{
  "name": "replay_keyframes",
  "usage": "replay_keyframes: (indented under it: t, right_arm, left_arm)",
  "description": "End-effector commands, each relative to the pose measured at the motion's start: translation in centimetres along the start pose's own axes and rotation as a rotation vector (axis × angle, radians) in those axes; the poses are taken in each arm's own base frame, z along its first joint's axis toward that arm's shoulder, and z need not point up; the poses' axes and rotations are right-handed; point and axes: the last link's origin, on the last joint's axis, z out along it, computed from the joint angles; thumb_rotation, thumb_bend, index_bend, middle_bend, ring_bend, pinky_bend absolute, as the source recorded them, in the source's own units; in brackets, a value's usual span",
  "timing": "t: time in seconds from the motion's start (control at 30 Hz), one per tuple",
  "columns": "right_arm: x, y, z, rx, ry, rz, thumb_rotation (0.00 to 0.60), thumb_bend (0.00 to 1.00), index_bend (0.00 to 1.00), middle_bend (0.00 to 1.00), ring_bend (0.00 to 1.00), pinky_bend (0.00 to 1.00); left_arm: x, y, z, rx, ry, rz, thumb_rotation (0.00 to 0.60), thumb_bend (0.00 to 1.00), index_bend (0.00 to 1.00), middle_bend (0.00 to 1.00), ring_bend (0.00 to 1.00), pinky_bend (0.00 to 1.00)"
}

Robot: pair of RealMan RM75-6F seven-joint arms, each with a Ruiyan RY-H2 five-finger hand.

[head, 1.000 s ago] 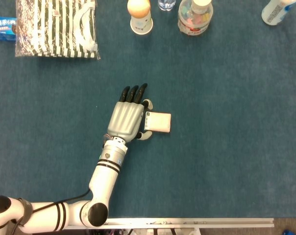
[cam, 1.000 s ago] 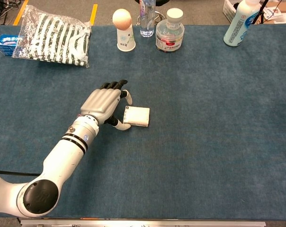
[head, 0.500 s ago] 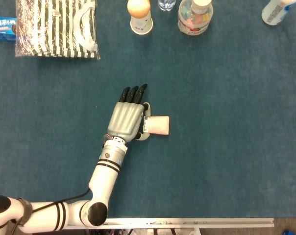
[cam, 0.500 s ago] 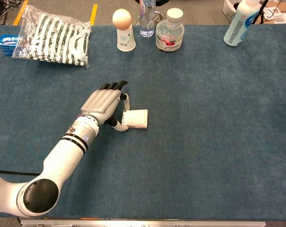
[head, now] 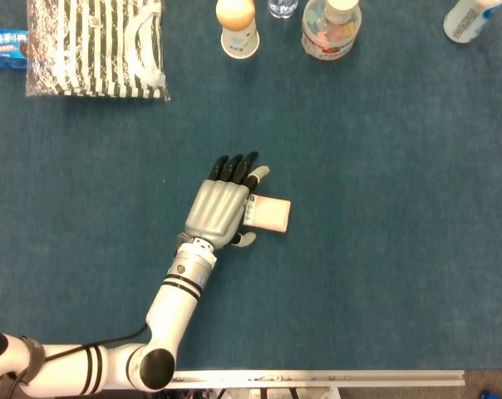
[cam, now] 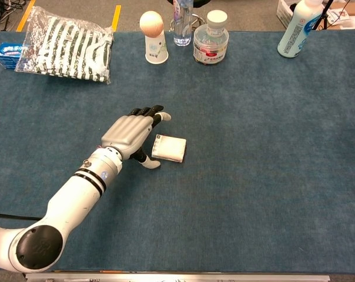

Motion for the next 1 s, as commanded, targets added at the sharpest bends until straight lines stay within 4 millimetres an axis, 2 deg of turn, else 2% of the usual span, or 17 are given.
replay_keyframes:
  t: [0.03,0.23,0.43,0.63,0.87,1.0]
  right_arm:
    - [0.0,0.0,0.0,-0.001,0.000,0.001,0.600,0.00,0.35,0.27,0.04,0.12]
    - [0.0,0.1,0.0,-0.004,-0.001,0.001,0.600,0.00,0.35,0.27,0.04,0.12]
    - [-0.2,0.0,0.1,-0.003,-0.010,-0.005,0.600,0.00,0.35,0.27,0.04,0.12]
    - [-0.4,0.0,0.1,-0.005,-0.018,-0.010,0.600,0.00,0.35,0.27,0.04,0.12]
    - [-0.8,-0.1,0.2,-0.003,-0.034,-0.021,0.600,0.00,0.35,0.27,0.04,0.12]
    - [-1.0,-0.2,0.2,-0.002,-0.042,-0.028,0.600,0.00,0.35,0.27,0.04,0.12]
  left_arm:
    - [0.2,0.1,-0.5,-0.021,0.006,0.001,0.600,0.14,0.12,0.00,0.00,0.00]
    - [1.9,0.0,-2.2,-0.080,0.072,0.043,0.600,0.14,0.15,0.00,0.00,0.00]
    - [5.2,-0.2,-4.2,-0.127,0.157,0.092,0.600,0.14,0.23,0.00,0.00,0.00]
    - [8.4,-2.8,-7.1,-0.135,0.194,0.193,0.600,0.14,0.34,0.01,0.00,0.04]
    - [10.6,-7.0,-10.5,-0.180,0.181,0.229,0.600,0.14,0.35,0.01,0.00,0.04]
    - [11.5,-9.4,-12.5,-0.217,0.222,0.303,0.600,0.14,0.36,0.03,0.00,0.09]
